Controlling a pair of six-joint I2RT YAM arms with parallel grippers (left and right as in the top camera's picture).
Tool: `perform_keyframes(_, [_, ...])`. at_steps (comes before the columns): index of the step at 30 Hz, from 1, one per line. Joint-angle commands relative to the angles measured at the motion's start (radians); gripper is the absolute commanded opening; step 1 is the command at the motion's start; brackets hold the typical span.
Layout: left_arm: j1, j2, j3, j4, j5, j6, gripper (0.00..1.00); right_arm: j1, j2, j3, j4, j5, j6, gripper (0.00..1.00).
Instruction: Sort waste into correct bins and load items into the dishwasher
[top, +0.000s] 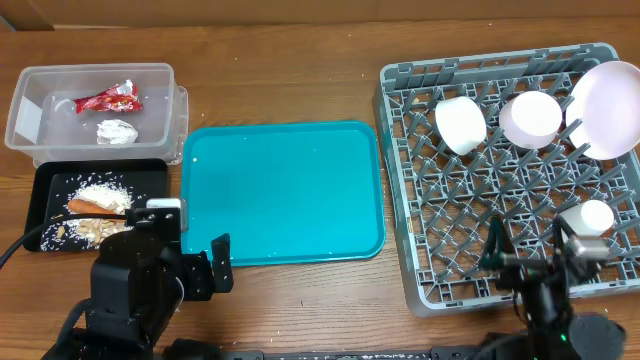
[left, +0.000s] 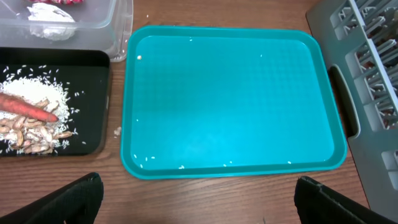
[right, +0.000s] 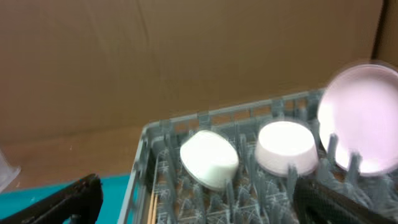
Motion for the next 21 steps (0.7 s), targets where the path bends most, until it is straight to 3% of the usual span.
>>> perform_keyframes(1, [-0.006,-0.002,0.0,0.0,-0.009,-0.011,1.0,0.005,-0.008,-0.148,0.187,0.01,-0.005,1.0])
perform_keyframes(5, [-0.006,-0.002,0.0,0.0,-0.009,-0.011,1.0,0.005,-0.008,-0.347,0.54,0.016,-0.007,1.0])
perform_keyframes(7, [-0.006,-0.002,0.0,0.0,-0.009,-0.011,1.0,0.005,-0.008,-0.41,0.628,-0.015,-0.006,1.0])
perform_keyframes(12, [-0.006,-0.002,0.0,0.0,-0.009,-0.011,1.0,0.005,-0.006,-0.404,0.426,-0.042,0.003,1.0])
perform_keyframes(21, [-0.006,-0.002,0.0,0.0,-0.009,-0.011,1.0,0.005,0.0,-0.405,0.427,-0.035,0.003,1.0])
